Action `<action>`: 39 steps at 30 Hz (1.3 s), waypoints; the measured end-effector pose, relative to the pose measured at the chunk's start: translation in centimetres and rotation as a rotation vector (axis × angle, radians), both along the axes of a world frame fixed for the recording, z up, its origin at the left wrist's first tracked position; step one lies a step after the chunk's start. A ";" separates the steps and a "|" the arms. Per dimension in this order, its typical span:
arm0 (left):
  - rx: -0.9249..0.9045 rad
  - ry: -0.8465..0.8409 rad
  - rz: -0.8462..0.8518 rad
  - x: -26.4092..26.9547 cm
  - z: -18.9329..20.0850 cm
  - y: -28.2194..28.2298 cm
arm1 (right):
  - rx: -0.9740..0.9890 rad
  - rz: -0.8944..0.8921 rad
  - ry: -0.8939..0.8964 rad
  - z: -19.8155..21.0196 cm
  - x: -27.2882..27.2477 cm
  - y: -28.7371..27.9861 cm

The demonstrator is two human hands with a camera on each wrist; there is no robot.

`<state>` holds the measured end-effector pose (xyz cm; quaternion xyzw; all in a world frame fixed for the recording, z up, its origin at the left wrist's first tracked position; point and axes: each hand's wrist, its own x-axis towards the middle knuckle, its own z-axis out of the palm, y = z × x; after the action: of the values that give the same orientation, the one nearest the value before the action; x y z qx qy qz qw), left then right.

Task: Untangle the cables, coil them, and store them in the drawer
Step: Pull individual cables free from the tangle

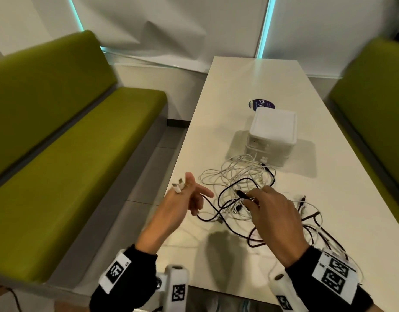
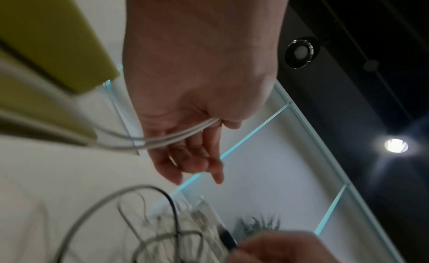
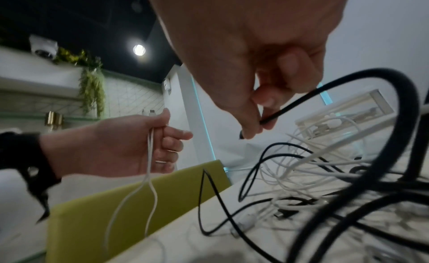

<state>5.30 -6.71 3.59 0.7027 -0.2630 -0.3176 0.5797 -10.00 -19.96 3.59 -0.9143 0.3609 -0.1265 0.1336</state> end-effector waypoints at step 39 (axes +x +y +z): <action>-0.602 0.397 0.072 -4.0 4.7 -6.1 | 0.624 0.351 -0.272 -4.0 -2.4 -2.0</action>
<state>1.25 -12.77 8.31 0.4339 -0.2023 -0.3356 0.8113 -12.37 -21.92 -0.39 -0.8524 0.1990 -0.1058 0.4718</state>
